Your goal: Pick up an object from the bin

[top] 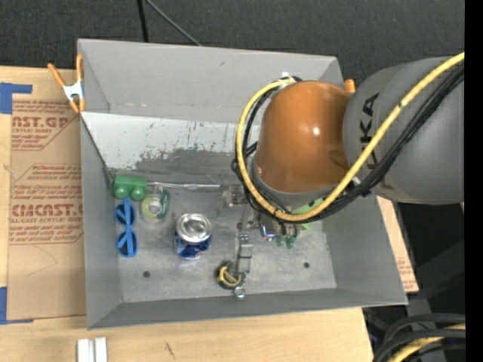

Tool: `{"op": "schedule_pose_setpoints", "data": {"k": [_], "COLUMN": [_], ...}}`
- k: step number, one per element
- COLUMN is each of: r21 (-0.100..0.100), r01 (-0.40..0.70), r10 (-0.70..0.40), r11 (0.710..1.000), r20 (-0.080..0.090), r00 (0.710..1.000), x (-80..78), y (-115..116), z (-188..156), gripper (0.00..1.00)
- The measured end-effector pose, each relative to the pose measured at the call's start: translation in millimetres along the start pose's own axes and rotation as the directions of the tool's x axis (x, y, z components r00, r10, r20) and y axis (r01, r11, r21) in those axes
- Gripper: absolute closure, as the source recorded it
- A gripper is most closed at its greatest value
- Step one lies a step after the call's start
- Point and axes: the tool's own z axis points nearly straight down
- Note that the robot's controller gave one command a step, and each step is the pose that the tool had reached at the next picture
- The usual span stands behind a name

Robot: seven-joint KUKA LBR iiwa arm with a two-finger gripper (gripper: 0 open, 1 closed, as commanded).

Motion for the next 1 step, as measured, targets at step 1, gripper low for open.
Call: {"op": "schedule_pose_setpoints", "data": {"k": [1], "r21": [0.001], "r01": [-0.023], "r10": [0.023], "r11": [1.0], "r20": [-0.005], "r00": [1.0], "x": [-40.6], "y": [16.4], "z": [94.9], "gripper": [0.0]}}
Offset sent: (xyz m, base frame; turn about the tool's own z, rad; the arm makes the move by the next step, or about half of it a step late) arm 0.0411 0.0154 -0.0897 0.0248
